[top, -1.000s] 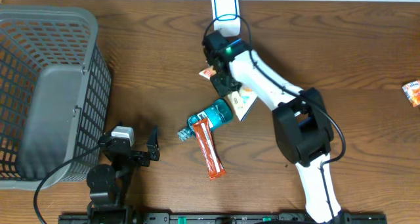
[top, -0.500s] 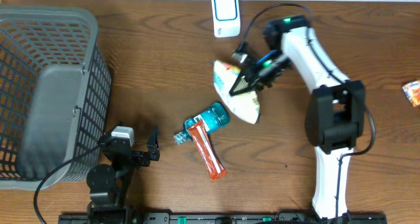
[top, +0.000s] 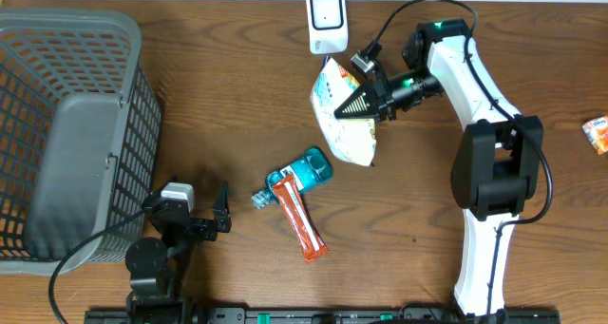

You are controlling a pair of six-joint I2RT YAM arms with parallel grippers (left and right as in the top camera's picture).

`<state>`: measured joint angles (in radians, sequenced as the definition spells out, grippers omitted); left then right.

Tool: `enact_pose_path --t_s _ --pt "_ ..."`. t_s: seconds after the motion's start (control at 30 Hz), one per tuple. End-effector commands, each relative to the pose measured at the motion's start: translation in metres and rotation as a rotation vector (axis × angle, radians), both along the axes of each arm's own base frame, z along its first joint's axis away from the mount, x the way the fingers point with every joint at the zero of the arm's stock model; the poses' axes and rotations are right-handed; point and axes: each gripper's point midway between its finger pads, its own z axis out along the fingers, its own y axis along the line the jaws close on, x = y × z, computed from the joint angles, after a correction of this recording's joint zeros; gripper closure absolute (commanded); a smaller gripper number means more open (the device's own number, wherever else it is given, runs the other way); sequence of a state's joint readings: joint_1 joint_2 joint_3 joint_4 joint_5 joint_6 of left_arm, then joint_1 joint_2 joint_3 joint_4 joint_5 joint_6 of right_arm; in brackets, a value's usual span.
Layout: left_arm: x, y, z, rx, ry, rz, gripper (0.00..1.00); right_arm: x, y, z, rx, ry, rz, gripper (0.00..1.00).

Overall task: Scan the item barcode
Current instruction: 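Lift the snack bag and carry it rightward with the right gripper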

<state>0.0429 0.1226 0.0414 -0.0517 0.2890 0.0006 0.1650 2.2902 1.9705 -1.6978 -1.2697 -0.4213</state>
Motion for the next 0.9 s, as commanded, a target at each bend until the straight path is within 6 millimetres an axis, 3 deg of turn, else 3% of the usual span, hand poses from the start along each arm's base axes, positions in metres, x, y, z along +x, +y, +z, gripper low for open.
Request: enact_pose_path --t_s 0.0,0.17,0.33,0.57,0.87 --pt "-0.002 -0.001 -0.016 0.003 0.036 -0.007 0.02 0.002 0.003 0.026 -0.015 0.196 -0.083 0.99" --pt "-0.002 -0.001 -0.016 0.003 0.036 -0.007 0.02 -0.005 -0.005 0.005 -0.253 0.516 -0.161 0.99" --pt "-0.002 -0.001 -0.016 0.003 0.036 -0.007 0.02 -0.006 -0.006 0.003 -0.351 0.776 -0.253 0.99" --pt "-0.002 -0.001 -0.016 0.003 0.036 -0.007 0.02 0.006 -0.012 0.017 -0.286 0.975 -0.328 0.99" --pt "-0.002 -0.001 -0.016 0.003 0.036 -0.007 0.02 0.03 -0.052 0.022 -0.231 1.129 -0.457 0.99"
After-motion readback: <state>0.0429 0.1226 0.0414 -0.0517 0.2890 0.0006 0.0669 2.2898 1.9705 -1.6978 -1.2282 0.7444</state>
